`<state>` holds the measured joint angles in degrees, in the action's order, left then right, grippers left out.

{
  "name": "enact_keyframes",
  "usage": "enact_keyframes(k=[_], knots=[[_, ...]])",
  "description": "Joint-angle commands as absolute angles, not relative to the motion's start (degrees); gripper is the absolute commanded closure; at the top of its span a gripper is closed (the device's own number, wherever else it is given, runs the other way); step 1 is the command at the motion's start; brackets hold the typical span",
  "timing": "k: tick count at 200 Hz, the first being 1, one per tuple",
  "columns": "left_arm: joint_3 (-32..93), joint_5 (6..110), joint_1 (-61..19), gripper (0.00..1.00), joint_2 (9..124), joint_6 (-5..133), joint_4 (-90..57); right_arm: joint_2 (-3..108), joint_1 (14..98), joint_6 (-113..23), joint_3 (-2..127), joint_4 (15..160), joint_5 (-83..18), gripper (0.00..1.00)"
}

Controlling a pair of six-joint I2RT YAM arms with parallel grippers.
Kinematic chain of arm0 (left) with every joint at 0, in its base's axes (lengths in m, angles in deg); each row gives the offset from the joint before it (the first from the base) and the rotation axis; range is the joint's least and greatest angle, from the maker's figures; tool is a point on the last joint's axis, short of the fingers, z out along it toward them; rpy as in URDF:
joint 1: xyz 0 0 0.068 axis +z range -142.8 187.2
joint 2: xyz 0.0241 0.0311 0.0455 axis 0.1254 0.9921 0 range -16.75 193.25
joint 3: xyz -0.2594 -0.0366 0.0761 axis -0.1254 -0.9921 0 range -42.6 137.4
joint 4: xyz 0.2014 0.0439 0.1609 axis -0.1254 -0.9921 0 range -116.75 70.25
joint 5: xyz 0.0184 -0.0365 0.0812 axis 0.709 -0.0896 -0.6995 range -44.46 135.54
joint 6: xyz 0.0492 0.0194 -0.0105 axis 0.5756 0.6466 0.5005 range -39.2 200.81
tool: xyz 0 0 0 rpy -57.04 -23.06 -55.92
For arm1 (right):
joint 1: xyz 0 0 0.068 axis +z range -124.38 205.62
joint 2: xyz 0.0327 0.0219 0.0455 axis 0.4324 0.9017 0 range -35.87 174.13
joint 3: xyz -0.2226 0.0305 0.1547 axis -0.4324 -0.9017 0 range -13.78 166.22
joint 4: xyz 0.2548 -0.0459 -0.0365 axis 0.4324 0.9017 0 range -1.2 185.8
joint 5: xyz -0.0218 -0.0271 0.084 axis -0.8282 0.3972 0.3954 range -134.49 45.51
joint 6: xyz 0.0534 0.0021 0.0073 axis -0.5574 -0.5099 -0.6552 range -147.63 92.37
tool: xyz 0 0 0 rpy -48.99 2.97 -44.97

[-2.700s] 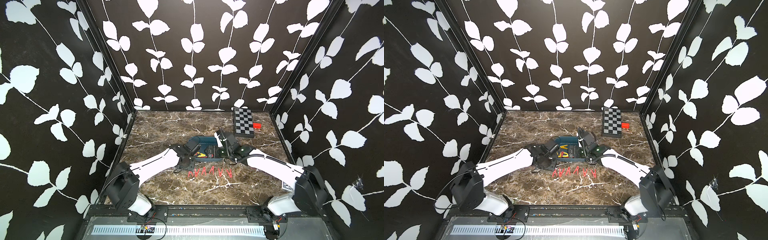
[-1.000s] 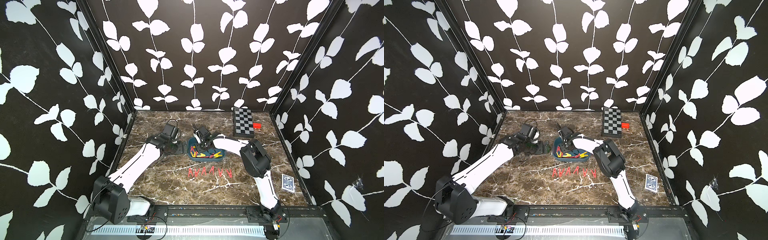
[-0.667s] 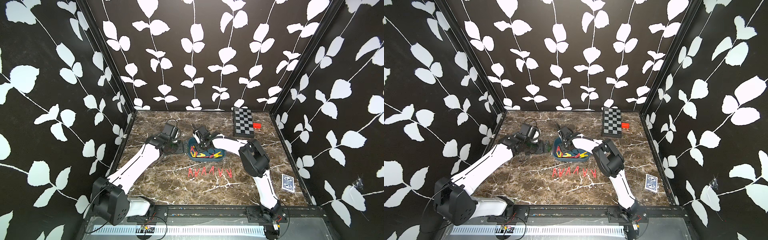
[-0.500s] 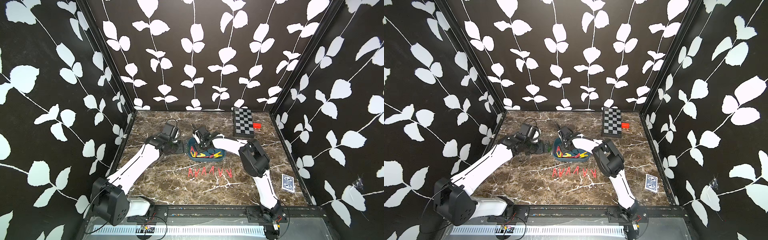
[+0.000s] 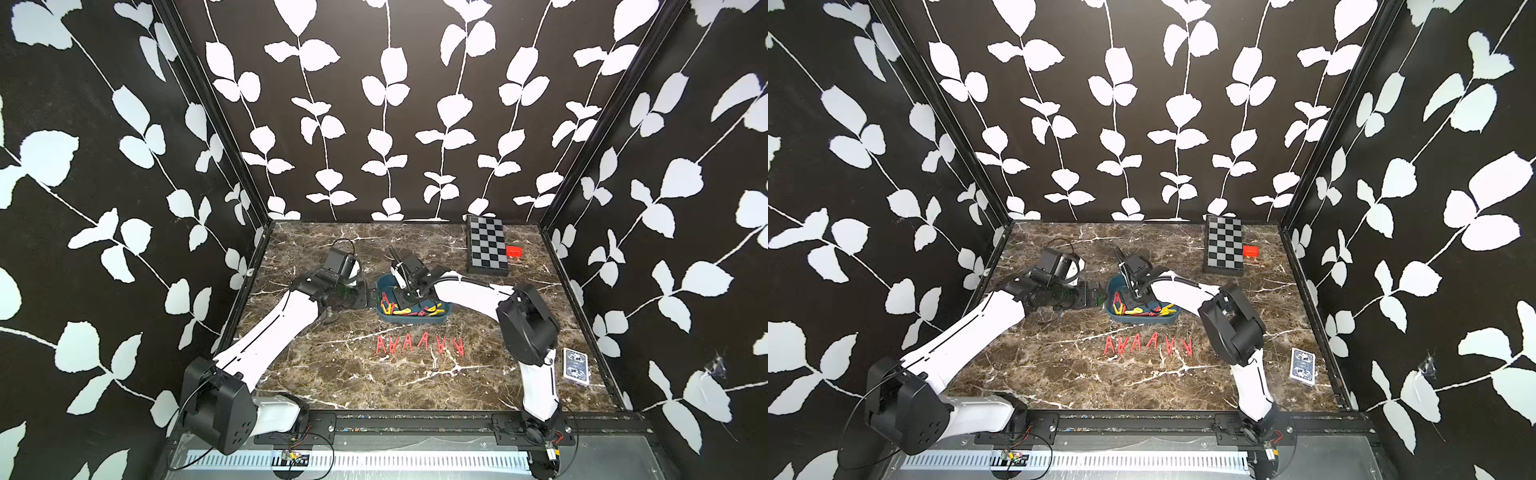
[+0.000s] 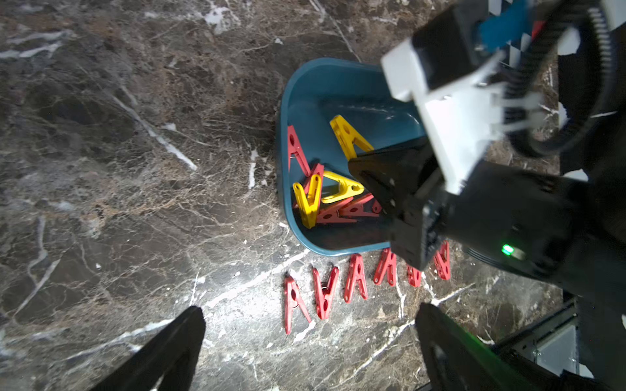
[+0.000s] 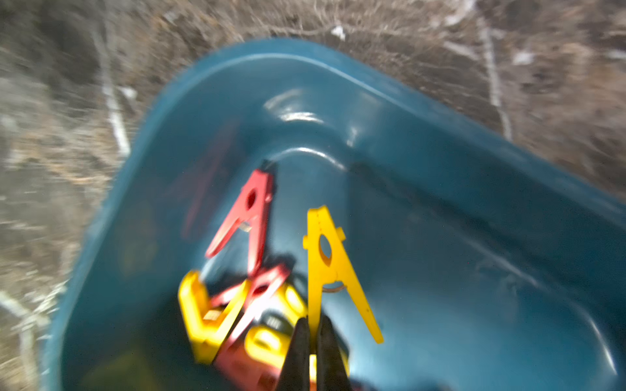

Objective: Take the clothespins out of the storage box
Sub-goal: Pick up the clothespin from the storage box.

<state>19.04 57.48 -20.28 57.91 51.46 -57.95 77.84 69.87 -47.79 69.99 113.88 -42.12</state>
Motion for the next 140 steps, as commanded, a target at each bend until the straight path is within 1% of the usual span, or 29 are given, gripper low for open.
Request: enact_keyframes(k=[1, 67, 140], knots=[[18.2, 60.2, -20.0, 0.01, 55.4, 53.8, -56.4, 72.7, 70.4, -53.6, 66.1, 112.9, -44.0, 1.00], [17.5, 67.2, -20.1, 0.01, 56.4, 55.3, -53.8, 57.6, 70.6, -64.4, 50.0, 111.5, -51.3, 1.00], [17.9, 71.0, -20.7, 0.01, 59.0, 56.1, -52.1, 39.8, 70.8, -72.2, 30.9, 114.1, -58.4, 1.00]])
